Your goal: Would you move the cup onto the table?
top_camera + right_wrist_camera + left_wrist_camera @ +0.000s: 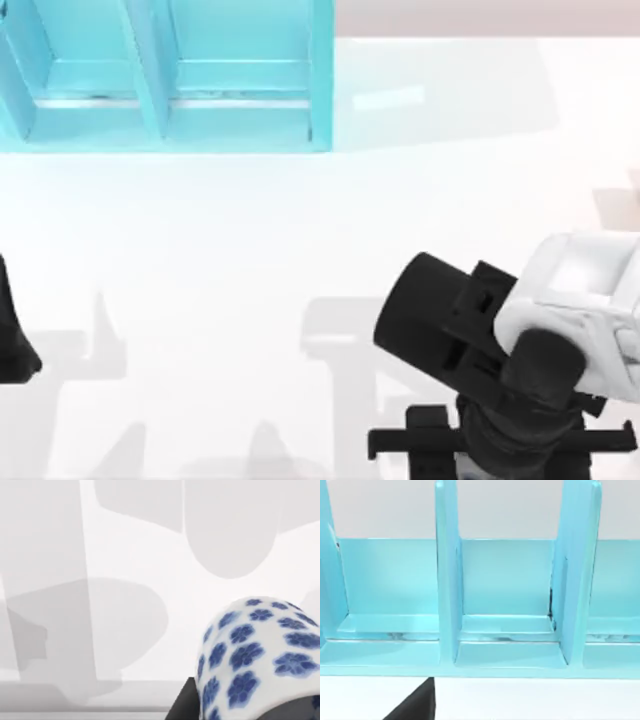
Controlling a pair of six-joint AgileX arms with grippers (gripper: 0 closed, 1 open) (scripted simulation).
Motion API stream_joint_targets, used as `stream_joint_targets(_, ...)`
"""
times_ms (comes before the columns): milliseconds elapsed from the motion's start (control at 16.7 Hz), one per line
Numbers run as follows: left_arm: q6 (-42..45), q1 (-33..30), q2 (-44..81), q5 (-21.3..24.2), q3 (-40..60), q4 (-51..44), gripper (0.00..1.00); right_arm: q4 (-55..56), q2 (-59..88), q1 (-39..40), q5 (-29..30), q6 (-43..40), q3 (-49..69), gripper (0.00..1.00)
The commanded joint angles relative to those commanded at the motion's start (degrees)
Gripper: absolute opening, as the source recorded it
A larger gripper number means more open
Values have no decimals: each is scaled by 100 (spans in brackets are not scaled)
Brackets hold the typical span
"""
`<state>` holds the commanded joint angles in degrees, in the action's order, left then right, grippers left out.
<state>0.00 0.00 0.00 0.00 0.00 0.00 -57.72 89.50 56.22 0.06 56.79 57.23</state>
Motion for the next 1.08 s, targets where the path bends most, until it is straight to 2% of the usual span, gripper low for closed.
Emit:
stream_joint_targets(720,0,0,0,0,0,0,100,0,0,0,0,0,0,98)
stream_joint_targets(1080,0,0,0,0,0,0,100,0,0,0,0,0,0,100)
